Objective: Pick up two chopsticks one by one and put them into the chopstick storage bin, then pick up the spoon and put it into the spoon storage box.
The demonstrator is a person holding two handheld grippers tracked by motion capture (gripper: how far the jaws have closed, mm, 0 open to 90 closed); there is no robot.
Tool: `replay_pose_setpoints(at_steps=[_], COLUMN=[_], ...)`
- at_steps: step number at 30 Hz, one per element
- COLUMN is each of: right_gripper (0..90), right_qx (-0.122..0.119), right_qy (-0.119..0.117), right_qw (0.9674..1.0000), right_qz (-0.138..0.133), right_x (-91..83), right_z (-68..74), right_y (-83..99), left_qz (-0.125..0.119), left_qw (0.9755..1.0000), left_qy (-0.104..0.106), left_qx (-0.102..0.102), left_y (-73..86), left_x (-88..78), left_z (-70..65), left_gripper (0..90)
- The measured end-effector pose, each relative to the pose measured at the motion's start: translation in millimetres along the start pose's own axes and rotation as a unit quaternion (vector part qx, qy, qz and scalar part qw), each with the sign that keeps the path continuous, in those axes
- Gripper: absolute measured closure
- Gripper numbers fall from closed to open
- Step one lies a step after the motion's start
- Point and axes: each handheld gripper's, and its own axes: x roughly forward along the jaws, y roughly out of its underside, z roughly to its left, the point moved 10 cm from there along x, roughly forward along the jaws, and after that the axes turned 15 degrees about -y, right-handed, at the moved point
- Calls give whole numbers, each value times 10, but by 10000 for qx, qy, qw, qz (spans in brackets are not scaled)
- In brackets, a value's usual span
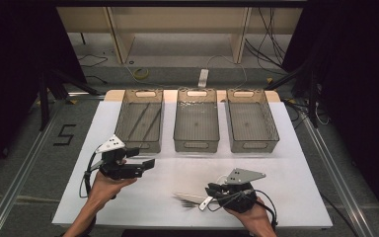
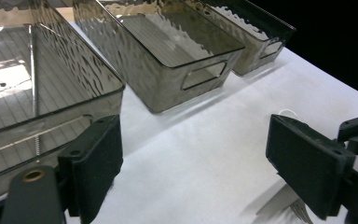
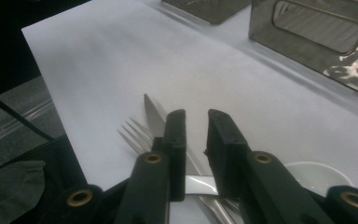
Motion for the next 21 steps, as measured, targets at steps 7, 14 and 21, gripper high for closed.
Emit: replay_pose_setpoints(at_steps=[7, 14, 21], right_gripper=[896, 900, 900], right_qx=[-67, -82, -94], right_qy=[-97, -224, -279], right_qw=[9998, 9988, 9975], right_qz=[159, 420, 637], right_x=[78, 212, 315], right_z=[33, 99, 137], right_y=[27, 98, 151], left_qz=[52, 58, 30], left_qw=[9999, 9999, 9999], left_qy=[-21, -27, -21], left_qx=[111, 150, 165], left_y=[50, 77, 74], left_x=[-2, -23, -32], left_z=[-51, -65, -91], left_gripper=[178, 177, 174])
